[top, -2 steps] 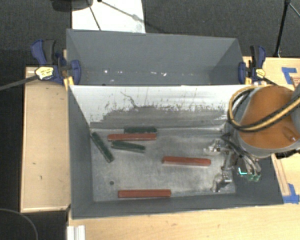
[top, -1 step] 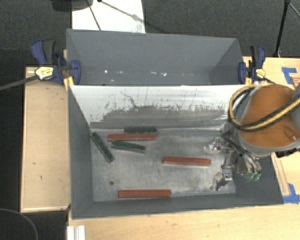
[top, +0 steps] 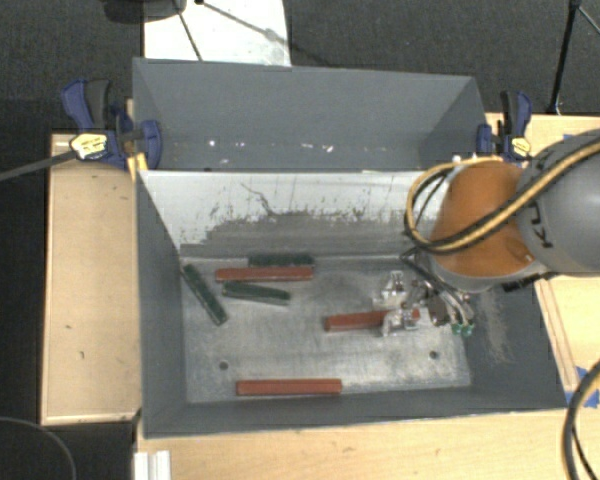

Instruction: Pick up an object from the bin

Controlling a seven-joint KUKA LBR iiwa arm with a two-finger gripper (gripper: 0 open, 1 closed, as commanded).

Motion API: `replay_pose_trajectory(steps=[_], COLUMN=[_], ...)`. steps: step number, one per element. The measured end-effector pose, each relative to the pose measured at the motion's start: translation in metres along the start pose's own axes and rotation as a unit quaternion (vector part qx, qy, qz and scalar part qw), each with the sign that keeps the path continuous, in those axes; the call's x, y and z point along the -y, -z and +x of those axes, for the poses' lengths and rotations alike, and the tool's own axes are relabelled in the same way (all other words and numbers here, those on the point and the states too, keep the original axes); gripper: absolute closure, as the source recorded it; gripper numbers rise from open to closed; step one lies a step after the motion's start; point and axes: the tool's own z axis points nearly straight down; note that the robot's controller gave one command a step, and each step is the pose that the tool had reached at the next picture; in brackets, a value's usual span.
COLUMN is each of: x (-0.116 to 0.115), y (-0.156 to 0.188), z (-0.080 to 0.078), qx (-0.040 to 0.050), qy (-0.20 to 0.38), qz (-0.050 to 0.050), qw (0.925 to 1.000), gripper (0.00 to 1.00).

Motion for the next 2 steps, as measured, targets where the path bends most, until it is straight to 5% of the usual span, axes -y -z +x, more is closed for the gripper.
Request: replay_pose_trajectory(steps=[1, 2], x=[0.0, 0.019], y=[0.0, 0.133], z=[0.0, -0.014], qx=[0.0, -0.0068], qy=[0.0, -0.008], qz=[0.0, 0.0], qw=[1.0, 0.9999], gripper=[1.0, 1.0])
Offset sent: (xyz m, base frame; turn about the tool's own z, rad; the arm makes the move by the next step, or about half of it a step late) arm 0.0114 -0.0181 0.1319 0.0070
